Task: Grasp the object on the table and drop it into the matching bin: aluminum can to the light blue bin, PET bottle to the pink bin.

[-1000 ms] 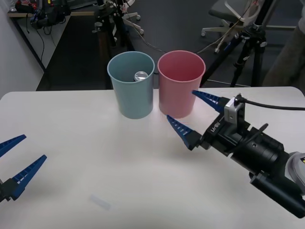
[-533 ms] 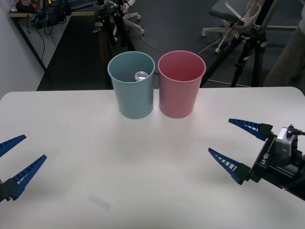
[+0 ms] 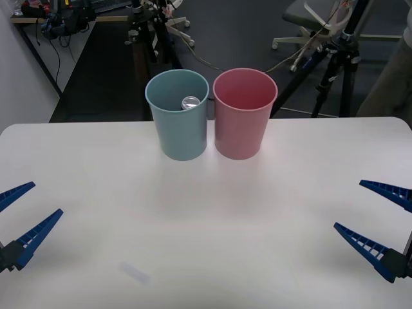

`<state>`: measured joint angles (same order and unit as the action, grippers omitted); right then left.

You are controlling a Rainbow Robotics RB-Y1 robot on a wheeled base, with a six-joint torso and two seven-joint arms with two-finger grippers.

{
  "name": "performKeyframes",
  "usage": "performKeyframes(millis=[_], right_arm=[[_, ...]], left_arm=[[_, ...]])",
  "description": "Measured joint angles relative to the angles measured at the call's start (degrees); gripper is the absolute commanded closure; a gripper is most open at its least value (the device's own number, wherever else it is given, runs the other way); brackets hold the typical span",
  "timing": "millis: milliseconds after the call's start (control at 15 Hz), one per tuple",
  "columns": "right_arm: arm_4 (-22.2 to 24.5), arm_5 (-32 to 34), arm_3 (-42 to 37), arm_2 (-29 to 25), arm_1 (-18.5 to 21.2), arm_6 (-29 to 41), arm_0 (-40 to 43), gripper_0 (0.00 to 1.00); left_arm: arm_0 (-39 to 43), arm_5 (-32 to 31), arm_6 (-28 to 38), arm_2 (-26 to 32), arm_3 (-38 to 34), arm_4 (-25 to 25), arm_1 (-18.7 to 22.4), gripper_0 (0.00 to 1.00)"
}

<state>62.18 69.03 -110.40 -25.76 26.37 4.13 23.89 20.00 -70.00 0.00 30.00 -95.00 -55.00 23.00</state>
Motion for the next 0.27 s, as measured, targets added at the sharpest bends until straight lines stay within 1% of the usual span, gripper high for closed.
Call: performKeyframes(millis=[267], right_arm=[[0.0, 0.8, 0.0, -1.0, 0.0, 0.1, 0.6, 0.0]], left_arm=[[0.0, 0.0, 0.0, 0.0, 0.0, 0.0, 0.0, 0.0]])
